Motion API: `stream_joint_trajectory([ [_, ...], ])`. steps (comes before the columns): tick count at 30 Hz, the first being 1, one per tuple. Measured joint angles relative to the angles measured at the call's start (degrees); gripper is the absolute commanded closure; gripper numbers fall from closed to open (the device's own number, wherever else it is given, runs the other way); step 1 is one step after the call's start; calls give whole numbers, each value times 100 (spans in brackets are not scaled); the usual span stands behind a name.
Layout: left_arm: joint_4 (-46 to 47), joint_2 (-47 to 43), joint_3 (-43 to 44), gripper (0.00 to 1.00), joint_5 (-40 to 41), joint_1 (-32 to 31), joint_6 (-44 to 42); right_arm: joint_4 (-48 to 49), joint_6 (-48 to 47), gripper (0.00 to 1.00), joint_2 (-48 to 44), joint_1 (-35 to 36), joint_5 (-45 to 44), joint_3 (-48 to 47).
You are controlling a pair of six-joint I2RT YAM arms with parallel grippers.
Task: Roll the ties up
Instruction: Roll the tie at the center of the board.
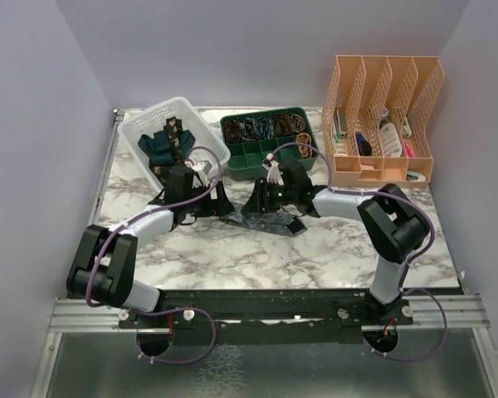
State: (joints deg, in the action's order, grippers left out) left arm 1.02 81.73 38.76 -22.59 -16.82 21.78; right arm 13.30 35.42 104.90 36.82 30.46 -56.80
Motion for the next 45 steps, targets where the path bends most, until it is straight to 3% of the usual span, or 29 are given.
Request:
stream_joint_trajectory([
  [21, 1224, 396, -531, 13, -433, 37, 122, -664, -404, 54, 310, 0, -507, -129],
  [26, 1443, 509, -529, 17, -704, 37, 111, -667, -424, 54, 310, 0, -540, -129],
  [34, 1633, 750, -514, 33, -1231, 37, 87, -699, -422, 54, 354, 4, -579, -205],
  [45, 1816, 817, -492, 39, -1423, 59, 127, -702, -422, 54, 365, 24, -592, -212],
])
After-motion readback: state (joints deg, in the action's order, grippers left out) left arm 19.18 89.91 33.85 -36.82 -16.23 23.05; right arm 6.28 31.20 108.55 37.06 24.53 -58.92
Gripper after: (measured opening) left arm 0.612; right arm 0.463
